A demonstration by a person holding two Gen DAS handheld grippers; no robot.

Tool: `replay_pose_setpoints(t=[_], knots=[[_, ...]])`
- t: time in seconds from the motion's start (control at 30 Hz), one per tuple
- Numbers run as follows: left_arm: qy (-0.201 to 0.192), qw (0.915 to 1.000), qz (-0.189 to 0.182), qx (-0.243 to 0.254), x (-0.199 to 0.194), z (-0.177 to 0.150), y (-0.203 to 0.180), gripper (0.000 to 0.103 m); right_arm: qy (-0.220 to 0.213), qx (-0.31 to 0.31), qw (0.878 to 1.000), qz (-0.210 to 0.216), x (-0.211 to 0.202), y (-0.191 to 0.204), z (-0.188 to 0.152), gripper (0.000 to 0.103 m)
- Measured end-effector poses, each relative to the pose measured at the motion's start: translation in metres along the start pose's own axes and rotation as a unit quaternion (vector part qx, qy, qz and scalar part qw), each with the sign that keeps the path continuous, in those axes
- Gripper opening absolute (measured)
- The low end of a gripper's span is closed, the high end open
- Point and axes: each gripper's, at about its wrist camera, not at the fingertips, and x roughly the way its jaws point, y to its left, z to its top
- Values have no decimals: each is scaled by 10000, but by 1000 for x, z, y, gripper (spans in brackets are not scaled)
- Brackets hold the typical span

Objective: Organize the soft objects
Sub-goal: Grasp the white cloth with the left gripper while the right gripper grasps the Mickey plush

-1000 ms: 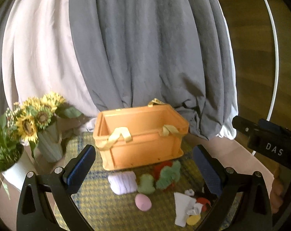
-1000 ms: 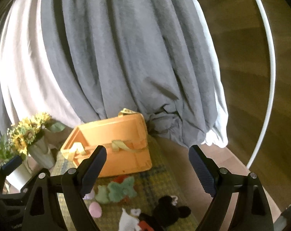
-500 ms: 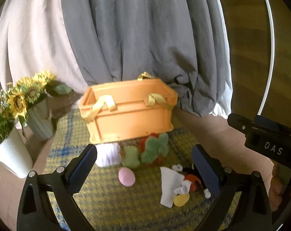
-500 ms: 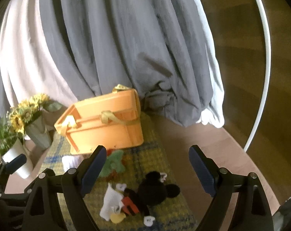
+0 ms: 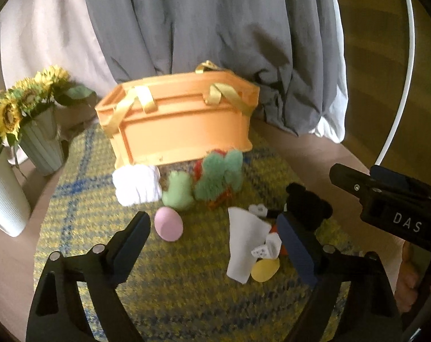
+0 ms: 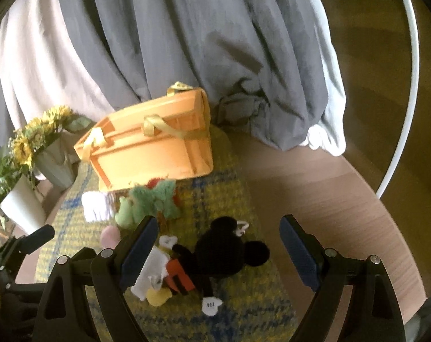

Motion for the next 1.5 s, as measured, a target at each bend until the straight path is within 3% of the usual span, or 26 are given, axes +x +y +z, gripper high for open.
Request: replay_pose_setpoints(t=[0.37,0.87,1.07,1.3,1.5], knots=[[392,9988,-260,-95,41,-15,-3,83,310,-102,9995,15,31,-8,-14,87],[664,9957,-537,-369,78,-25,-5,72,551,-389,9974,256,71,-7,-24,74],[819,9934,-657,-467,89,-27,-6,59,751,-344,9958,399,87,-6,-28,71],[1009,9896,-823,-612,96,-31,-6,35,890,-346,9943,482,99,-5,-31,71],[968,9895,-859,-643,93,-31,-4,20,871,-517,9940,419,98,-2,-33,59]])
